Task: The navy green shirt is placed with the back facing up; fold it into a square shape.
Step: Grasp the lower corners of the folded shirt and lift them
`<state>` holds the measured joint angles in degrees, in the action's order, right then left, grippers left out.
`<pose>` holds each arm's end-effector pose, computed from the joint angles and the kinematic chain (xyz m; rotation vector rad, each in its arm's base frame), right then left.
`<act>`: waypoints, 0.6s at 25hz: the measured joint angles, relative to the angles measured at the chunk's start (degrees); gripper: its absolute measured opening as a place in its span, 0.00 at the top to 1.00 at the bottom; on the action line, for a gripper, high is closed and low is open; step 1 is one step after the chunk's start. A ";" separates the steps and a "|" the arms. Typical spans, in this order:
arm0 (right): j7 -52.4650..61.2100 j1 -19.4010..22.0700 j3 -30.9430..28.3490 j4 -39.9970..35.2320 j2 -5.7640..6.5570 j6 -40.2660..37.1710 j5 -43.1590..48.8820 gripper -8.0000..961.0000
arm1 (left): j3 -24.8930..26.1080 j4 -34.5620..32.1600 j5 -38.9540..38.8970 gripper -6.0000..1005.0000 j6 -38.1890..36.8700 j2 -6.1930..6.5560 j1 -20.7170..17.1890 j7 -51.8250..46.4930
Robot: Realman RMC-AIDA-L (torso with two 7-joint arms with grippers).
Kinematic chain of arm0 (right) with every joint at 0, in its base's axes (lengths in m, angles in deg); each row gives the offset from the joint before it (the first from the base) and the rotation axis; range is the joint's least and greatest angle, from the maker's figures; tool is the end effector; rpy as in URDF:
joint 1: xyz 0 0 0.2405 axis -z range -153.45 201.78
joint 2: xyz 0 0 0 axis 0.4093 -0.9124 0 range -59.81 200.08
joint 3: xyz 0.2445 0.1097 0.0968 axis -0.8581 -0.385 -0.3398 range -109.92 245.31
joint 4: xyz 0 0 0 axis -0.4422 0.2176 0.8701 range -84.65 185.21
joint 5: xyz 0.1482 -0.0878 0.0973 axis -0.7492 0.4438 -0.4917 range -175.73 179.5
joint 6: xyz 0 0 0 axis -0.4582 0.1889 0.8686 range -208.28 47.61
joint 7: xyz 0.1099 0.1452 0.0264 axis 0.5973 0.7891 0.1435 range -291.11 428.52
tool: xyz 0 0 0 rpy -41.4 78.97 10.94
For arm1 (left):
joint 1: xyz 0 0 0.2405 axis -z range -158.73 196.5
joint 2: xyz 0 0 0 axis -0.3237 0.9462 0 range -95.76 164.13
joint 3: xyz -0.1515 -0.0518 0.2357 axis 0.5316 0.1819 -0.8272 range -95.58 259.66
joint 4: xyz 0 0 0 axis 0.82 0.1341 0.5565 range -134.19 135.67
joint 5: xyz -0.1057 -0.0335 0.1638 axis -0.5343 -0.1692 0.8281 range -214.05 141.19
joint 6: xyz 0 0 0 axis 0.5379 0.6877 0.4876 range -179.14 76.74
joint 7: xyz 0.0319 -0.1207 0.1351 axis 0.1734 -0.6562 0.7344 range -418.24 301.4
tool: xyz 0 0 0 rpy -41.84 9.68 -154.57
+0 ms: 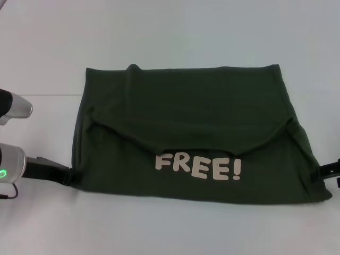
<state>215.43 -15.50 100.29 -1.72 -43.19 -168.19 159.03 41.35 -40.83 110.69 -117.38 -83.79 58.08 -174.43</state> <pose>0.3298 0.3915 0.0337 -2.0461 1.7636 -0.0481 -0.3229 0.4157 -0.0352 -2.3785 -1.1256 0.0514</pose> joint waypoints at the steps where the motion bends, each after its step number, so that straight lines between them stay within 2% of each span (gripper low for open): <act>1: -0.17 -0.26 0.12 1.55 -0.01 0.99 -0.22 0.07 | 0.00 0.00 0.00 0.96 -0.01 0.00 -0.06 0.00; 15: -2.22 -0.24 0.90 5.56 -0.19 4.29 -3.33 0.07 | 0.00 -0.03 0.00 0.96 -0.10 -0.12 -0.35 -0.01</act>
<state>213.21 -15.74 101.20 3.84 -43.38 -163.91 155.70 41.35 -40.87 110.69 -117.47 -83.91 57.73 -174.43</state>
